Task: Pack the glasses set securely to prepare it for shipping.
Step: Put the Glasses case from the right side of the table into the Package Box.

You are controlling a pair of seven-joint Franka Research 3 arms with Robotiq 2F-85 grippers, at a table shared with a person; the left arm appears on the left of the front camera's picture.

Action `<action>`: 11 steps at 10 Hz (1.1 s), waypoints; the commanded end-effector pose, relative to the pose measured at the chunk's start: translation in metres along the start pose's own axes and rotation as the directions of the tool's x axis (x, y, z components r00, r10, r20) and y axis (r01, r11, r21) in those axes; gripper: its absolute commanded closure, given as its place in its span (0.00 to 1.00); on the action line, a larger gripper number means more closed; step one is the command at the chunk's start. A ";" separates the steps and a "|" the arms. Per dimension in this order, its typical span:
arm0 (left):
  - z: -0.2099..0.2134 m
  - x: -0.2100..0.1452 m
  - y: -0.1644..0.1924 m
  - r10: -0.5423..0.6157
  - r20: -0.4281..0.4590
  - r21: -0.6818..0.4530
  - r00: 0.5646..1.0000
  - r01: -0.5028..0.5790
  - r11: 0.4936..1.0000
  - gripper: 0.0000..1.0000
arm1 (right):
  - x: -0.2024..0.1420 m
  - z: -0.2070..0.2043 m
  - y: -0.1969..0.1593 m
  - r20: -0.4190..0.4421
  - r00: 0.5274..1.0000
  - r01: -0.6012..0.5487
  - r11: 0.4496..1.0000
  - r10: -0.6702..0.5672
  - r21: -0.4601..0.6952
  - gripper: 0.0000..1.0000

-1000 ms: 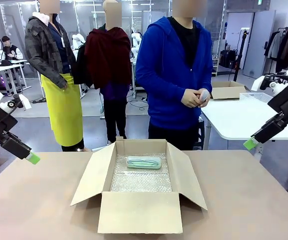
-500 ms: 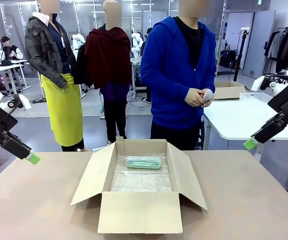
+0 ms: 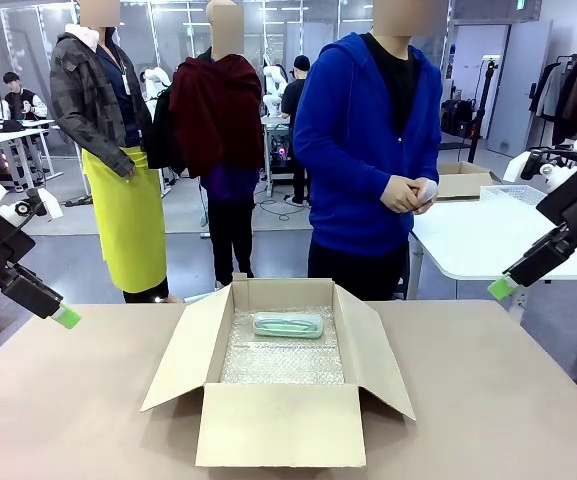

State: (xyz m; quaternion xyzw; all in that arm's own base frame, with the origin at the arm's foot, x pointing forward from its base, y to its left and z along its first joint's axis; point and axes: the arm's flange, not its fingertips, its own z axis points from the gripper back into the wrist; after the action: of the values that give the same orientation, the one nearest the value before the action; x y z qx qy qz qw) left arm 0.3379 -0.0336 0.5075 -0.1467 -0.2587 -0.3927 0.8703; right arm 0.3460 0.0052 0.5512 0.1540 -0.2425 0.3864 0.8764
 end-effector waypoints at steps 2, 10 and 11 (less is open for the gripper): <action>0.002 -0.001 0.001 -0.007 0.016 -0.017 1.000 0.007 1.000 0.00 | 0.002 0.002 -0.002 -0.010 1.000 -0.001 1.000 0.001 0.003 0.22; 0.002 -0.001 0.001 -0.007 0.016 -0.017 1.000 0.007 1.000 0.00 | 0.002 0.002 -0.002 -0.010 1.000 -0.001 1.000 0.001 0.003 0.22; 0.002 -0.001 0.001 -0.007 0.016 -0.017 1.000 0.007 1.000 0.00 | 0.002 0.002 -0.002 -0.010 1.000 -0.001 1.000 0.001 0.003 0.22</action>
State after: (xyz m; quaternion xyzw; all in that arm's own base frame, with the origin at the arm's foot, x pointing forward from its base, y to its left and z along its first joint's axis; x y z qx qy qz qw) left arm 0.3379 -0.0336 0.5075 -0.1467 -0.2587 -0.3927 0.8703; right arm 0.3460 0.0051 0.5512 0.1540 -0.2425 0.3864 0.8764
